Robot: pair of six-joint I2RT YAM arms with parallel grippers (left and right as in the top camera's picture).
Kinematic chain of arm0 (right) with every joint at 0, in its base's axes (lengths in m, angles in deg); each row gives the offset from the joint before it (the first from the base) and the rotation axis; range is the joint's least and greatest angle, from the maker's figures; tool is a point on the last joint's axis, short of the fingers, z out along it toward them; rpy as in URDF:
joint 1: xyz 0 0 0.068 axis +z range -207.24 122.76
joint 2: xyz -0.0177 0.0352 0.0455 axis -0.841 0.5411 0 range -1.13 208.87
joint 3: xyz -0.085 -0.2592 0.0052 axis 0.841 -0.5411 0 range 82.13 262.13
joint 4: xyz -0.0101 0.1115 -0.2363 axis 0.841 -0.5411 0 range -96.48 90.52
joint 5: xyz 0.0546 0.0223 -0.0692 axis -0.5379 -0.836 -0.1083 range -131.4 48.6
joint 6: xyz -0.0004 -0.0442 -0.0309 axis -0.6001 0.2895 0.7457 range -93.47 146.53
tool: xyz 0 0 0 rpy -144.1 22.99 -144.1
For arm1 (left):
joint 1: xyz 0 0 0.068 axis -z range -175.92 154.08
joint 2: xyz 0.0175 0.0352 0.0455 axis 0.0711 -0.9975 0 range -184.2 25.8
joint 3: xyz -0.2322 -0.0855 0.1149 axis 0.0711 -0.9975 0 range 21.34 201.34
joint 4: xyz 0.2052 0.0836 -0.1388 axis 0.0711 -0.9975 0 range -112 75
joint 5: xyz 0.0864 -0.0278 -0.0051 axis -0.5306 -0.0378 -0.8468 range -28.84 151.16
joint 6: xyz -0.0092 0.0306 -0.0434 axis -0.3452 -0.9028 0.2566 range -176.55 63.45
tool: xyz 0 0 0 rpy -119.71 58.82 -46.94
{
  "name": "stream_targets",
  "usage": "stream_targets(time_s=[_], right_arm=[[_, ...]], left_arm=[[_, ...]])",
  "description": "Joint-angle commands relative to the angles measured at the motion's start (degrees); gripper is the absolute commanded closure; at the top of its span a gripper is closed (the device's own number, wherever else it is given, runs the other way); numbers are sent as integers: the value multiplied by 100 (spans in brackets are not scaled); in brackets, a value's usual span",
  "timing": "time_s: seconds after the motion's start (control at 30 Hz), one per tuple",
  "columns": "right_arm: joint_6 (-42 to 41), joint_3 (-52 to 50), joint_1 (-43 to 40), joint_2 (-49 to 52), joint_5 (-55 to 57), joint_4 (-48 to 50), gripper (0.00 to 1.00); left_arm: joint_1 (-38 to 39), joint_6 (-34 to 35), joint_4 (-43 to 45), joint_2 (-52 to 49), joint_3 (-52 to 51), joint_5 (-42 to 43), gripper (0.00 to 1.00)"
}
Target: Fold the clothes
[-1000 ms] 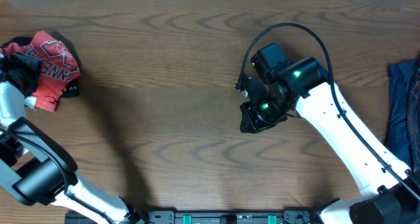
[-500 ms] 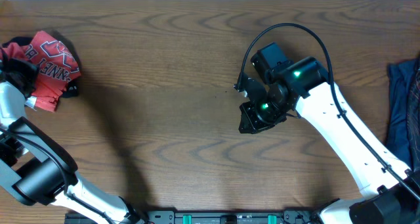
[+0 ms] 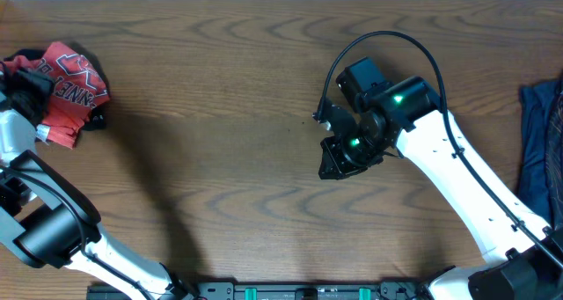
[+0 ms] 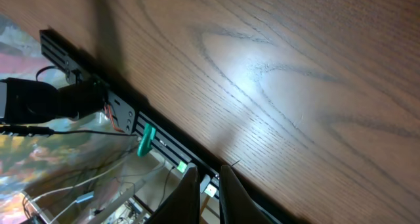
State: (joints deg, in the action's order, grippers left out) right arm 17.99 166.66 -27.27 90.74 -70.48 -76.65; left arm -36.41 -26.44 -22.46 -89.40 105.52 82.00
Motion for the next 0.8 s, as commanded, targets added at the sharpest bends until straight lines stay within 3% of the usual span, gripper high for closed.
stream_targets(time_s=[0.0,0.17,0.33,0.67,0.77], right_arm=[[-46,15,42,13,-120,26,89],[-85,15,42,13,-118,105,89],[-85,15,42,13,-120,142,88],[-83,15,42,13,-118,155,88],[-83,15,42,13,-120,153,88]], left_arm=[[-4,61,179,-55,57,579,36],[-7,214,356,-55,57,809,38],[-9,210,168,-55,57,468,48],[-11,-24,-354,-55,57,-101,49],[-37,-55,-494,-55,55,-229,65]])
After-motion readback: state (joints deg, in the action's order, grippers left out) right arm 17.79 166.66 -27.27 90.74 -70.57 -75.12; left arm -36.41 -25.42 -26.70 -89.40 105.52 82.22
